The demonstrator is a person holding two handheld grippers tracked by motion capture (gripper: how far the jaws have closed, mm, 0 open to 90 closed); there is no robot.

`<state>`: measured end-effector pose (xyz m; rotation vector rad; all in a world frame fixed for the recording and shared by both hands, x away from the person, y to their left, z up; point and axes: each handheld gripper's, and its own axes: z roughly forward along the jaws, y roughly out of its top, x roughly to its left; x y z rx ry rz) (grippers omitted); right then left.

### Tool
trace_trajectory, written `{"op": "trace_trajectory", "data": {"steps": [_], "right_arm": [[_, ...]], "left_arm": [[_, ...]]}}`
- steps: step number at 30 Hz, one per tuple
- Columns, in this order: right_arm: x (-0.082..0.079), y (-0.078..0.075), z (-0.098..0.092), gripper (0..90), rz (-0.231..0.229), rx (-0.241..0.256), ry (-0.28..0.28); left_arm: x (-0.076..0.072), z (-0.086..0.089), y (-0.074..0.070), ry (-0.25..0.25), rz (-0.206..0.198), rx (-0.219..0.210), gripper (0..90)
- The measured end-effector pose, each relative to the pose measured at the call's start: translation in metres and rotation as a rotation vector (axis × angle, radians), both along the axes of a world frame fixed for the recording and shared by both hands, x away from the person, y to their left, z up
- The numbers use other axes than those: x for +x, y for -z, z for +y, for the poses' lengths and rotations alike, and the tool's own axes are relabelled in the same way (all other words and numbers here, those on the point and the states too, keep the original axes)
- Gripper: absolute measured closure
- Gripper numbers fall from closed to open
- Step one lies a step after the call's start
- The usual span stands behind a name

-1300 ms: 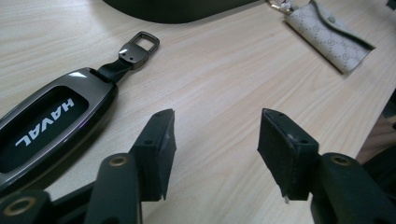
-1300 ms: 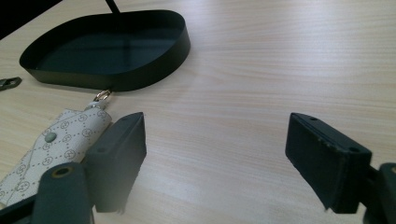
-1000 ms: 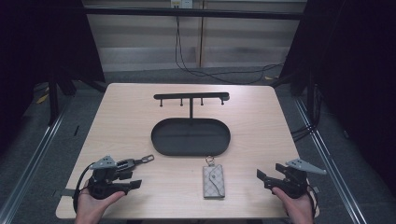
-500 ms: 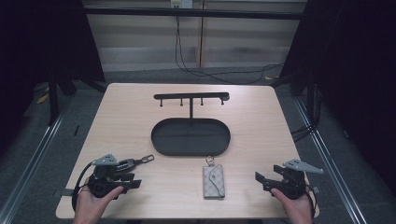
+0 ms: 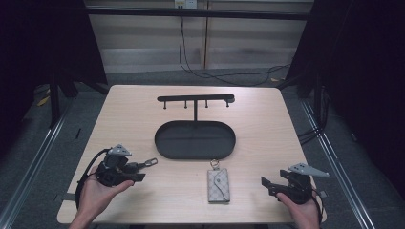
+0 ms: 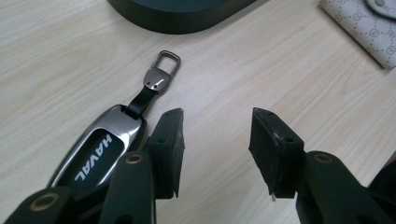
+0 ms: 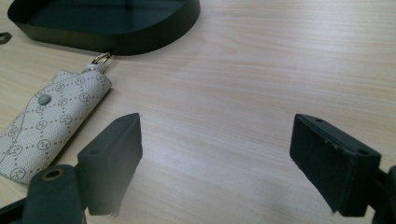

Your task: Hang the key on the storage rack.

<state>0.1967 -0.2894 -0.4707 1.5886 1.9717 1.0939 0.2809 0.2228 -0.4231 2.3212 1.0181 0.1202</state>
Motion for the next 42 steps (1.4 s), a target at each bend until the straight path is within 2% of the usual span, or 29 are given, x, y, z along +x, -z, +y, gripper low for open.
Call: {"op": "trace_trajectory", "data": {"steps": [4,7,9,10,12,14,17,18,20,21,24,28,31,33,37,40,42], "right_arm": [[0.002,0.001,0.001,16.8,0.013,0.004,-0.007],[0.002,0.001,0.001,16.8,0.018,0.003,-0.006],[0.002,0.001,0.001,16.8,0.017,0.001,-0.009],[0.002,0.002,0.001,16.8,0.018,0.002,-0.009],[0.002,0.002,0.001,16.9,0.019,0.005,-0.007],[0.002,0.002,0.001,17.5,0.022,-0.001,-0.003],[0.003,0.003,0.002,17.5,0.026,-0.009,-0.01],[0.003,0.003,0.003,17.4,0.026,-0.013,-0.013],[0.003,0.003,0.003,17.4,0.03,-0.014,-0.018],[0.003,0.003,0.003,17.4,0.032,-0.014,-0.018],[0.003,0.003,0.003,17.4,0.033,-0.012,-0.019],[0.003,0.003,0.004,17.4,0.037,-0.013,-0.021],[0.004,0.003,0.004,17.4,0.039,-0.014,-0.021],[0.004,0.003,0.003,16.7,0.039,-0.009,-0.012],[0.005,0.004,0.002,16.5,0.044,0.002,-0.004],[0.005,0.004,0.004,16.4,0.047,0.0,-0.017],[0.006,0.004,0.004,16.4,0.047,-0.001,-0.019]], "left_arm": [[0.007,-0.002,-0.005,0.019,0.012,0.008,54.6],[0.011,-0.005,-0.008,0.031,0.011,0.029,52.5],[0.015,-0.01,-0.01,0.061,0.016,0.046,53.6],[0.018,-0.014,-0.011,0.077,0.035,0.074,54.2],[0.023,-0.017,-0.011,0.072,0.05,0.096,57.0],[0.029,-0.018,-0.01,0.041,0.079,0.11,60.2],[0.035,-0.017,-0.01,0.029,0.097,0.108,60.8],[0.039,-0.016,-0.011,0.044,0.118,0.113,58.4],[0.041,-0.017,-0.011,0.048,0.121,0.119,57.6],[0.044,-0.017,-0.013,0.067,0.124,0.141,57.5],[0.047,-0.018,-0.014,0.081,0.132,0.152,56.7],[0.055,-0.019,-0.017,0.105,0.14,0.189,56.8],[0.058,-0.019,-0.017,0.099,0.149,0.201,56.5],[0.061,-0.019,-0.016,0.097,0.16,0.213,52.6],[0.069,-0.019,-0.014,0.091,0.174,0.236,52.5],[0.073,-0.021,-0.01,0.111,0.194,0.253,54.9],[0.078,-0.023,-0.006,0.127,0.197,0.285,55.2]]}}
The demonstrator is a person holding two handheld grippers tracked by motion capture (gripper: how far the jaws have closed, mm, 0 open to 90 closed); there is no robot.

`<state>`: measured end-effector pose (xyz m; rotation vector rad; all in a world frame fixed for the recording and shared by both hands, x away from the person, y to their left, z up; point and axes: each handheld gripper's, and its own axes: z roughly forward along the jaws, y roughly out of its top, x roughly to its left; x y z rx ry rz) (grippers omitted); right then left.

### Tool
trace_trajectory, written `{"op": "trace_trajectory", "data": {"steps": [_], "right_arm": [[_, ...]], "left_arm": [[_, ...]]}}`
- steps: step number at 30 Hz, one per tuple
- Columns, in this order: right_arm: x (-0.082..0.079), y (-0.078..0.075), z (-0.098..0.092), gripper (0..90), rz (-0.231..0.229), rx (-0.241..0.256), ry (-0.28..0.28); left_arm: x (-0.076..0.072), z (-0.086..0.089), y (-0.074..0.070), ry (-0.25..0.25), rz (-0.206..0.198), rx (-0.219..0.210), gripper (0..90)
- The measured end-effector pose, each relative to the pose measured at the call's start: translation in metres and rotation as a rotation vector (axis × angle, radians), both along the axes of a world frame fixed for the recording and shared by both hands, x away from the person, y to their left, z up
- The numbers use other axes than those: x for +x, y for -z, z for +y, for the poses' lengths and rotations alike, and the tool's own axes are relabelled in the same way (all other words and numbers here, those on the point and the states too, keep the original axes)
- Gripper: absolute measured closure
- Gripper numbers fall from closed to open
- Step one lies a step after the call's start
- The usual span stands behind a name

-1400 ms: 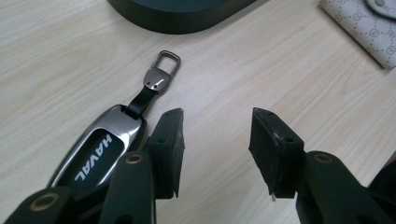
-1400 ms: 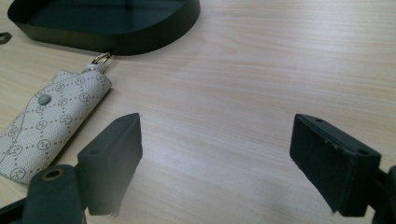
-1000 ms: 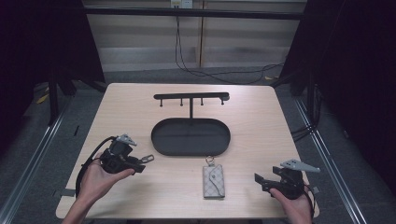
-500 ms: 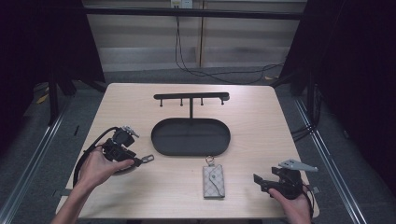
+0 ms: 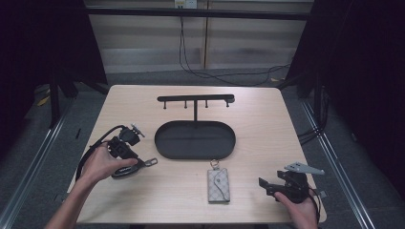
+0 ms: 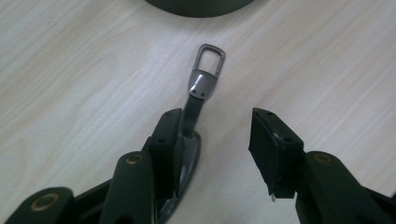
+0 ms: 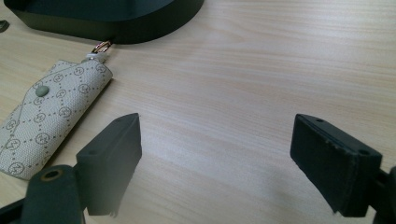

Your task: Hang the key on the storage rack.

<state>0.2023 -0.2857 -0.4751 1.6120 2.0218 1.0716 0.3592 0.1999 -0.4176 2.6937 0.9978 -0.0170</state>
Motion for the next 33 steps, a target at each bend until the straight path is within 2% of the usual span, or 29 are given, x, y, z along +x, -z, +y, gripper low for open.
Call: {"op": "trace_trajectory", "data": {"steps": [1,4,7,9,11,12,13,14,15,17,18,20,23,26,28,30,32,33], "right_arm": [[0.0,0.0,0.0,16.4,0.003,-0.003,-0.002],[0.0,0.0,0.0,16.4,0.002,-0.003,-0.002],[0.001,0.001,0.0,16.4,0.006,-0.003,-0.002],[0.001,0.001,0.001,16.4,0.008,-0.004,-0.006],[0.001,0.001,0.001,16.4,0.009,-0.004,-0.007],[0.001,0.001,0.001,16.2,0.009,-0.003,-0.007],[0.001,0.001,0.001,15.9,0.012,-0.001,-0.002],[0.001,0.001,0.001,15.9,0.011,0.001,-0.002],[0.001,0.001,0.0,15.9,0.014,0.003,-0.001],[0.001,0.002,0.0,15.9,0.017,0.0,-0.005],[0.002,0.002,0.0,15.9,0.017,0.002,-0.007],[0.002,0.002,0.001,15.9,0.017,-0.001,-0.008],[0.002,0.002,0.001,15.9,0.019,0.002,-0.014],[0.002,0.003,0.002,15.9,0.023,0.003,-0.017],[0.003,0.003,0.002,15.9,0.026,0.002,-0.022],[0.003,0.003,0.002,15.9,0.026,0.0,-0.023],[0.002,0.003,0.002,15.9,0.026,0.0,-0.023],[0.002,0.003,0.002,15.9,0.027,0.0,-0.023]], "left_arm": [[0.001,-0.001,0.001,-0.002,-0.003,0.001,58.1],[0.008,-0.005,0.005,0.016,-0.01,0.04,58.1],[0.014,-0.01,0.006,0.037,0.002,0.05,59.7],[0.019,-0.015,0.008,0.059,0.011,0.072,60.2],[0.022,-0.02,0.009,0.096,0.0,0.093,60.2],[0.024,-0.021,0.011,0.121,0.022,0.077,60.2],[0.026,-0.023,0.013,0.129,0.042,0.079,60.3],[0.028,-0.028,0.017,0.145,0.037,0.108,60.6],[0.028,-0.029,0.018,0.163,0.055,0.109,60.6],[0.029,-0.031,0.02,0.171,0.058,0.11,60.8],[0.032,-0.035,0.022,0.178,0.065,0.125,61.3],[0.032,-0.036,0.023,0.177,0.077,0.117,62.6],[0.035,-0.039,0.027,0.206,0.086,0.165,66.5],[0.037,-0.041,0.028,0.202,0.088,0.167,67.4],[0.038,-0.043,0.03,0.22,0.105,0.161,67.4],[0.04,-0.043,0.032,0.234,0.119,0.177,67.4],[0.039,-0.044,0.034,0.218,0.116,0.173,67.4],[0.04,-0.043,0.035,0.222,0.113,0.188,67.4]]}}
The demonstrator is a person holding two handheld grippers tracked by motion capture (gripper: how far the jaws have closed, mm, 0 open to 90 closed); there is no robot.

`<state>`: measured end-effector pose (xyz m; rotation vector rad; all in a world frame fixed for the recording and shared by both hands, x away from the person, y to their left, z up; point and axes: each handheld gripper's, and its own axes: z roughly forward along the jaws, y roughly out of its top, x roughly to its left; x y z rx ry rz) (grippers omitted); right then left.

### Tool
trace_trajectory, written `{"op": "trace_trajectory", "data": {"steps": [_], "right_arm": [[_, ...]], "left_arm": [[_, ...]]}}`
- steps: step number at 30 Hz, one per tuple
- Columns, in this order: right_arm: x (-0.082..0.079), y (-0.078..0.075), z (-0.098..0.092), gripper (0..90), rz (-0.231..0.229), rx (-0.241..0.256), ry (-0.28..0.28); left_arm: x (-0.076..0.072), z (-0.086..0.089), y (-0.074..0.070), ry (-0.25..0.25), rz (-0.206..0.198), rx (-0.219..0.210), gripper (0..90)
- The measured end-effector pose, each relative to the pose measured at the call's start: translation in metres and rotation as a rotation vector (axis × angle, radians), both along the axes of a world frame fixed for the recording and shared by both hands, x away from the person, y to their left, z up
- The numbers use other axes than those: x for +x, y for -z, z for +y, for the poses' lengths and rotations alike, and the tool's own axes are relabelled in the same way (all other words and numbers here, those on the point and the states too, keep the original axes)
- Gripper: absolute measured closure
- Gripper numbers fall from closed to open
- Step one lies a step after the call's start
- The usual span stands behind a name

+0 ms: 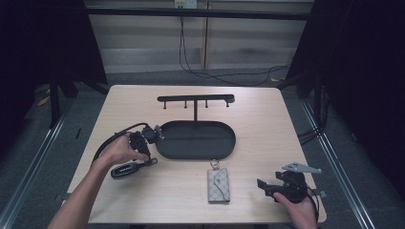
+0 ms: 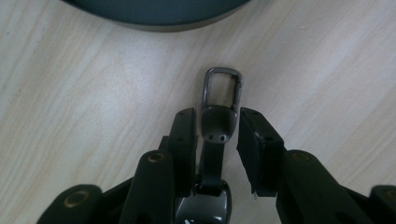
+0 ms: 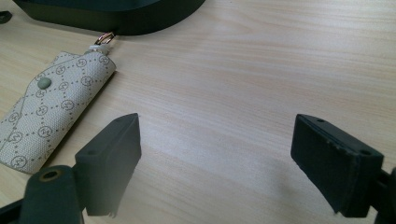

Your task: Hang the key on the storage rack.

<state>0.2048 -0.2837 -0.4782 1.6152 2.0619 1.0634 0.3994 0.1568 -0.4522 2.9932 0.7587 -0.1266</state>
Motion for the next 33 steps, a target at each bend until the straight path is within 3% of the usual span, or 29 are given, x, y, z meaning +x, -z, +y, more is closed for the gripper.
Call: {"op": "trace_trajectory", "data": {"steps": [13,16,24,30,33], "right_arm": [[0.0,0.0,0.0,15.9,0.007,0.001,0.0],[0.002,0.001,-0.002,16.0,0.017,0.024,-0.004],[0.001,0.001,0.0,16.0,0.022,0.015,-0.002],[0.002,0.002,0.001,16.3,0.026,0.002,-0.007],[0.002,0.002,0.001,16.3,0.027,-0.001,-0.01]], "left_arm": [[0.0,0.001,0.012,0.014,0.028,-0.003,67.4],[0.0,0.0,0.013,0.027,0.028,0.013,68.9],[-0.008,-0.005,0.014,0.034,-0.022,0.029,68.4],[-0.006,-0.007,0.013,0.053,-0.015,0.069,70.2],[-0.007,-0.007,0.013,0.032,-0.02,0.069,70.5]]}}
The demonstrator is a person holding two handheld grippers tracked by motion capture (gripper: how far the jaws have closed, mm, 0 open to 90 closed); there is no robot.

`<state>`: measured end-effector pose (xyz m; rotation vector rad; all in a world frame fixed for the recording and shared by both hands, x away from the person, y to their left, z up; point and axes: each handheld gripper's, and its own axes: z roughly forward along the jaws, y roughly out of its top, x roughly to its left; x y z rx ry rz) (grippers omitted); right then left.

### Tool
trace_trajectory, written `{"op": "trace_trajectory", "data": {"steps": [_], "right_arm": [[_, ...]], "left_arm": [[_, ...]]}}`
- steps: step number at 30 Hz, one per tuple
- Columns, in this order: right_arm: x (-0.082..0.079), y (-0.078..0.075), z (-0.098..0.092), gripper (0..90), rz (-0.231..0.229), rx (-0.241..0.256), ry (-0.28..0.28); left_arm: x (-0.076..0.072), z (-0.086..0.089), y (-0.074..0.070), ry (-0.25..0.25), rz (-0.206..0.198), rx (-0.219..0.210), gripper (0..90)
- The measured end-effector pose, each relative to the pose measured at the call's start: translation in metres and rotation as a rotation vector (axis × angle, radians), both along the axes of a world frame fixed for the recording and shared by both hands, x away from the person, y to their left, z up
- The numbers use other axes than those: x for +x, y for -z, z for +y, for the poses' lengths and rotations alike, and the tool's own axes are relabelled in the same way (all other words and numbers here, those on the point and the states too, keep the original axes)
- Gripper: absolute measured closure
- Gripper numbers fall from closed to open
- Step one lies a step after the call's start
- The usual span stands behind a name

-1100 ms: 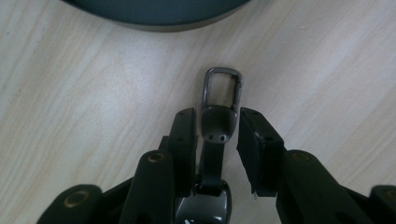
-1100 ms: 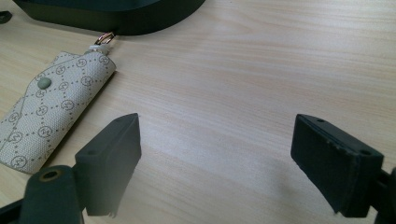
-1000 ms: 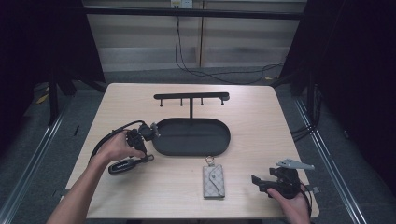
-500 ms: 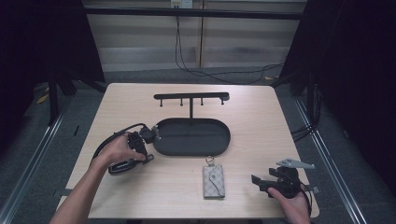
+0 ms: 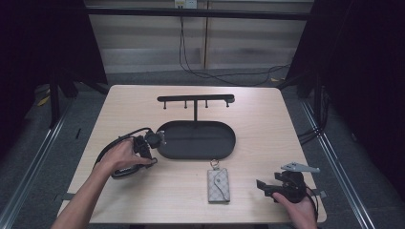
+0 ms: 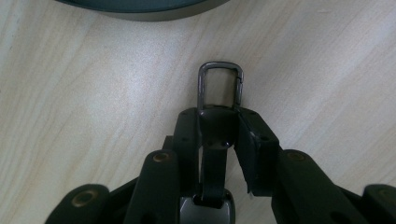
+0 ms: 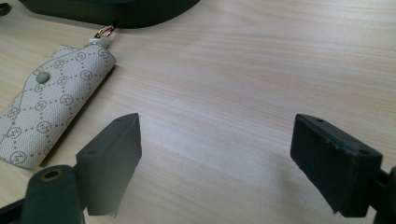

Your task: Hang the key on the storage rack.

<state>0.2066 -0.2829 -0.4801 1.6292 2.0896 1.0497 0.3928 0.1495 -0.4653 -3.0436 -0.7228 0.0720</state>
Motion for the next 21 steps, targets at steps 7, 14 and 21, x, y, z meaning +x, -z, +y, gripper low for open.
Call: {"op": "trace_trajectory", "data": {"steps": [7,14,21], "right_arm": [[-0.002,-0.002,0.001,16.4,-0.02,-0.01,0.002],[-0.002,-0.002,0.001,16.4,-0.021,-0.011,0.001],[-0.002,-0.002,0.002,16.4,-0.021,-0.012,0.001]], "left_arm": [[0.001,0.002,0.0,-0.007,0.002,-0.01,70.9],[0.002,0.008,-0.002,-0.044,-0.005,-0.008,70.9],[0.002,0.021,-0.018,-0.094,-0.009,-0.073,70.9]]}}
